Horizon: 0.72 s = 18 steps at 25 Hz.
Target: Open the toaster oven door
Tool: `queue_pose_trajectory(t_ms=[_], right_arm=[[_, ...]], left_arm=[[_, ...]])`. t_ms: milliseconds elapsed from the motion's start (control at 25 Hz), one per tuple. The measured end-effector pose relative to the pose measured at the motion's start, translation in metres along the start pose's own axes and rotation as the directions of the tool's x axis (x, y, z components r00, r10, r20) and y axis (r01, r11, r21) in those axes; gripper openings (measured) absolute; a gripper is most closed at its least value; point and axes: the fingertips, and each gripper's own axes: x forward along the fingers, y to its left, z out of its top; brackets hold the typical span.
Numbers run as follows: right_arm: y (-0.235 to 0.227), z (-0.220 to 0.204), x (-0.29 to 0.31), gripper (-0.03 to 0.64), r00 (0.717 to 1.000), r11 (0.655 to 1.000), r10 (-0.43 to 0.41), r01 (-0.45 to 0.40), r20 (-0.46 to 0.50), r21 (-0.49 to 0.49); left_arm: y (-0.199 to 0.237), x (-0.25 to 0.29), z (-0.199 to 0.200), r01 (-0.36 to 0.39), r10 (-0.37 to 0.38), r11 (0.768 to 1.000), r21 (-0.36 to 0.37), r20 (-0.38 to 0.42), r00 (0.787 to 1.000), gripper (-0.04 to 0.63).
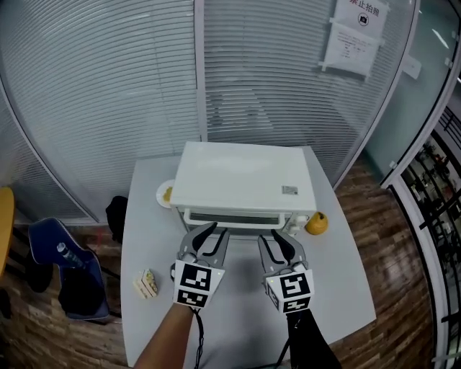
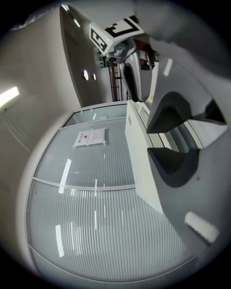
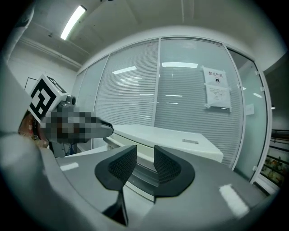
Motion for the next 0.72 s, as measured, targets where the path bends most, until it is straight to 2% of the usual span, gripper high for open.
queue_pose_trajectory(t_ms=[200, 360, 480, 720], right_arm=[[-0.013, -0.007, 0.023, 0.100, 0.999, 1.000, -0.006, 0.007, -0.047, 0.017], [-0.019, -0.022, 0.035, 0.099, 0.992, 0.998, -0.010, 0.017, -0.124, 0.059], [-0.019, -0.022, 0.035, 0.098, 0.991, 0.998, -0.002, 0.010, -0.130, 0.065], [-0.024, -0.017, 0.039, 0.098, 0.987, 0.998, -0.032, 0.040, -0.157, 0.044]], left_arm=[[0.012, 0.021, -0.014, -0.028, 0.028, 1.000, 0.001, -0.080, 0.996, 0.158], [0.016, 0.030, -0.030, -0.021, 0.016, 0.999, -0.037, -0.135, 0.991, 0.156], [0.016, 0.029, -0.034, -0.016, 0.006, 0.997, -0.081, -0.131, 0.991, 0.156], [0.020, 0.031, -0.031, -0.022, 0.012, 0.997, -0.070, -0.149, 0.989, 0.155]])
